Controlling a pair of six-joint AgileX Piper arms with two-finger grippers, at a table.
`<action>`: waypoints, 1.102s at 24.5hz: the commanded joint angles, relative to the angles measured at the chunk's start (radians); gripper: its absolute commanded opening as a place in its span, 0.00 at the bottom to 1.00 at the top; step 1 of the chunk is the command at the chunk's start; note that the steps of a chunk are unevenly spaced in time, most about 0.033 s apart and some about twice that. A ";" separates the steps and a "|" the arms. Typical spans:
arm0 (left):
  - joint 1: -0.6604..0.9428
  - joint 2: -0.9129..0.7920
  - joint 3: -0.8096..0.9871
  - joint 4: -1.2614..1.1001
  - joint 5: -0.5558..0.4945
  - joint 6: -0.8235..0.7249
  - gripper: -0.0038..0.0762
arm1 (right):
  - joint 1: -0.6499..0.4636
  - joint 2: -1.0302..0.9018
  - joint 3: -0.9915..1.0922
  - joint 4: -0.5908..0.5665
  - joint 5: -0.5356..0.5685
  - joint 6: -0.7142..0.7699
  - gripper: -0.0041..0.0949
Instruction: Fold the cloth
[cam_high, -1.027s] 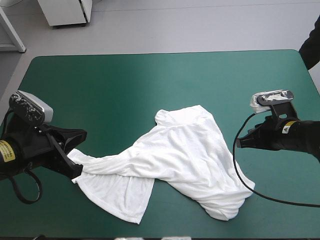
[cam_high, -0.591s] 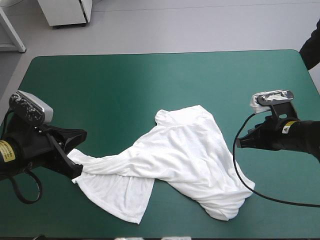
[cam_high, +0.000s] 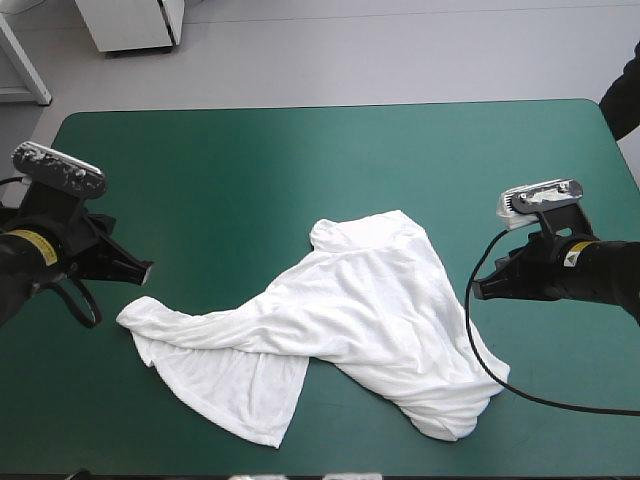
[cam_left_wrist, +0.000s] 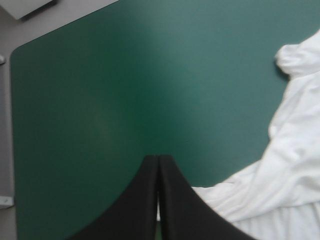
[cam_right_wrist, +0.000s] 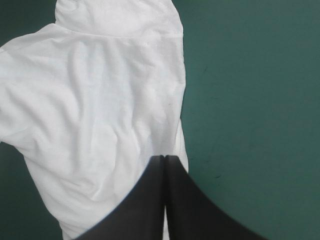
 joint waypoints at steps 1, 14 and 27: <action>-0.005 0.043 -0.020 0.123 0.040 -0.007 0.10 | 0.002 -0.010 -0.023 0.014 -0.045 -0.066 0.02; 0.218 0.098 0.208 0.088 0.040 0.019 0.44 | 0.053 -0.029 -0.023 -0.027 0.009 -0.079 0.02; 0.574 0.228 0.437 -0.206 -0.214 0.067 0.58 | 0.110 -0.085 -0.023 -0.050 0.094 -0.023 0.02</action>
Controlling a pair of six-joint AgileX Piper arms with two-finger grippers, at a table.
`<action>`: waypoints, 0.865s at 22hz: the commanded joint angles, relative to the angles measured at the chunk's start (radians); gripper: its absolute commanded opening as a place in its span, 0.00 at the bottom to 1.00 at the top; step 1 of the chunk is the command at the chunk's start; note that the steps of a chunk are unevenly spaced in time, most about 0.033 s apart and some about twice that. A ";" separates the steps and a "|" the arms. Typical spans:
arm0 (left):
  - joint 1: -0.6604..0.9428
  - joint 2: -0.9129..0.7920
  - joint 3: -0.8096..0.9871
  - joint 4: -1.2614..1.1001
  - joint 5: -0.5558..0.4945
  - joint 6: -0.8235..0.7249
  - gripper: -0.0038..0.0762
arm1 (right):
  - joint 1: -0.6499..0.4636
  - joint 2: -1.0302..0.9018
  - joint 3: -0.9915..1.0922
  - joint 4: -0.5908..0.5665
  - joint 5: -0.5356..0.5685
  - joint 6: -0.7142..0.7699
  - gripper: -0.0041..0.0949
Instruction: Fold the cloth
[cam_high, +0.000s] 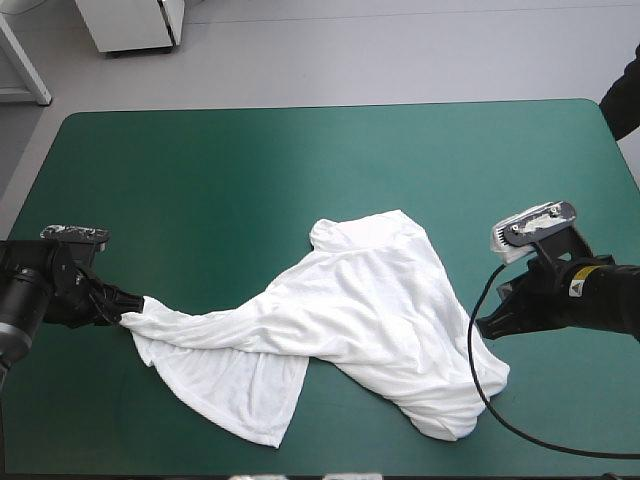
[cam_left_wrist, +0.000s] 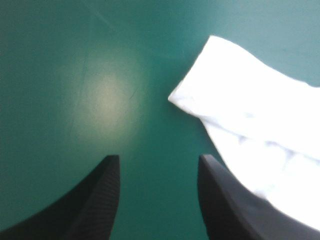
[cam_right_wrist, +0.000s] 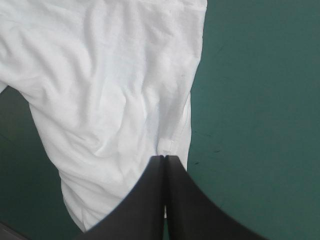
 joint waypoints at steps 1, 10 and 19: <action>0.050 0.039 -0.024 -0.050 -0.097 0.025 0.62 | 0.002 -0.015 -0.023 0.027 -0.006 0.009 0.02; 0.061 0.359 -0.026 -0.185 -0.253 0.061 0.71 | 0.002 -0.015 -0.023 0.040 0.001 0.005 0.02; 0.061 0.438 -0.026 -0.245 -0.243 0.104 0.18 | 0.002 -0.011 -0.021 -0.057 0.001 0.068 0.15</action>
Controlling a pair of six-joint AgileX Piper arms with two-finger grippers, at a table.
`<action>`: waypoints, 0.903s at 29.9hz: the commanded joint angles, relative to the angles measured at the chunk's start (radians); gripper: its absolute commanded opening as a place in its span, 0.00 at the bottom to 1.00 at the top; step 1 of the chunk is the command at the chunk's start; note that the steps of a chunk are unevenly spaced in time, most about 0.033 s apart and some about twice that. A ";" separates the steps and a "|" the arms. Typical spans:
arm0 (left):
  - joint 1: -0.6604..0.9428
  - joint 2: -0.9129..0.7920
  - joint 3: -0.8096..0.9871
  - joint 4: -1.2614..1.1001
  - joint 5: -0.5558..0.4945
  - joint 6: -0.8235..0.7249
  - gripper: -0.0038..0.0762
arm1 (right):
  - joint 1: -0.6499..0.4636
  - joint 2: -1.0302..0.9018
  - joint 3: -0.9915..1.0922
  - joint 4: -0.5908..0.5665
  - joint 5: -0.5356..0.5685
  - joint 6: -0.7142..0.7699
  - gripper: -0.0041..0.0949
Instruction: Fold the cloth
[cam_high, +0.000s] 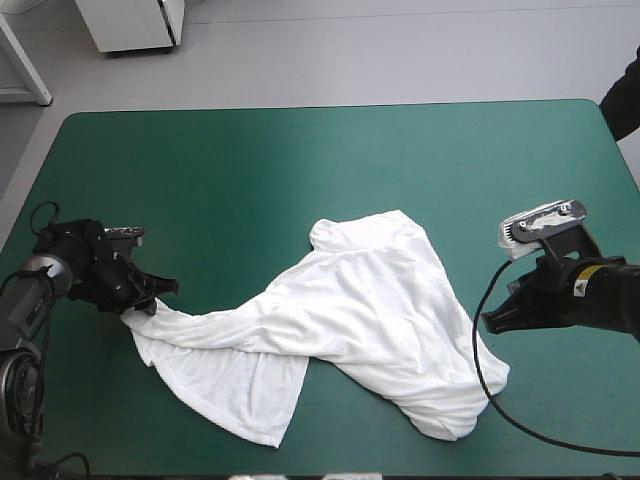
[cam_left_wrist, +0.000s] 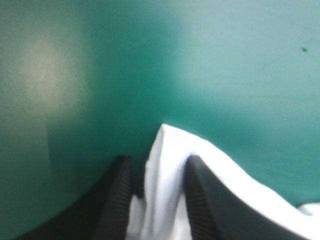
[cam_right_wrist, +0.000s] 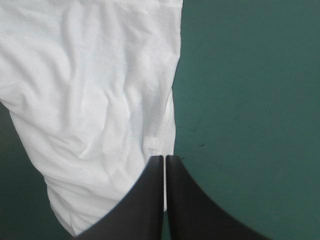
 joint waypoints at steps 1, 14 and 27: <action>0.000 0.021 -0.001 -0.010 -0.036 0.008 0.11 | 0.002 -0.007 -0.019 0.011 0.001 0.004 0.19; 0.000 0.033 -0.001 -0.099 -0.061 0.036 0.04 | 0.002 -0.007 0.355 -0.026 -0.035 0.179 0.70; 0.000 0.033 -0.001 -0.141 -0.063 0.074 0.04 | 0.002 0.137 0.534 -0.039 -0.356 0.209 0.67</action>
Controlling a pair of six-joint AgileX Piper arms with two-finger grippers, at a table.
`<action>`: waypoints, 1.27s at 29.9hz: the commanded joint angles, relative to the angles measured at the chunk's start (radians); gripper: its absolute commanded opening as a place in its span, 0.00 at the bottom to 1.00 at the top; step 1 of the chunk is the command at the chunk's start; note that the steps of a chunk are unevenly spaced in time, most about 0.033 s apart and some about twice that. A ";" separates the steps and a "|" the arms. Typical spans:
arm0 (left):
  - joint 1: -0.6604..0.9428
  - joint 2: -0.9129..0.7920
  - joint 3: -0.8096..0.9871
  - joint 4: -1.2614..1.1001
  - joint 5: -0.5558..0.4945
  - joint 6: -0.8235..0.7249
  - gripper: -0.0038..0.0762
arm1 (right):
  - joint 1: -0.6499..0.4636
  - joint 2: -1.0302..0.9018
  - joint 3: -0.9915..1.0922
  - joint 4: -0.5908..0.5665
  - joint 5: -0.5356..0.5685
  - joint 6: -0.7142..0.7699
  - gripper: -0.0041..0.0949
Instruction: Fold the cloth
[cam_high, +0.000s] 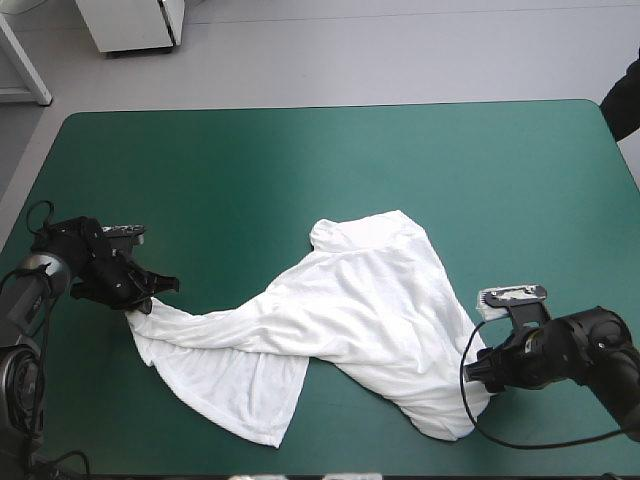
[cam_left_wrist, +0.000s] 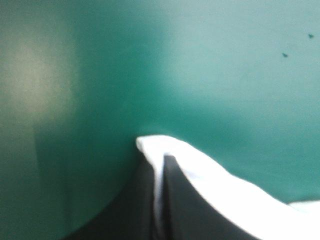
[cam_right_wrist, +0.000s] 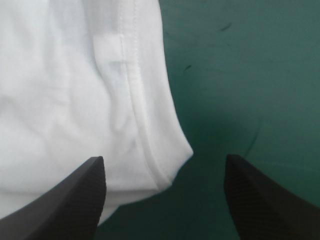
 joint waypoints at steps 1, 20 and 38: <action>-0.006 0.019 0.007 -0.066 -0.066 0.005 0.04 | 0.002 0.079 -0.017 -0.007 -0.063 0.001 0.67; -0.008 -0.092 0.007 -0.197 -0.057 0.095 0.04 | 0.000 0.206 -0.145 0.162 -0.099 -0.172 0.02; -0.048 -0.585 -0.539 -0.342 0.174 0.118 0.04 | -0.002 0.135 -1.133 -0.011 0.124 -0.106 0.02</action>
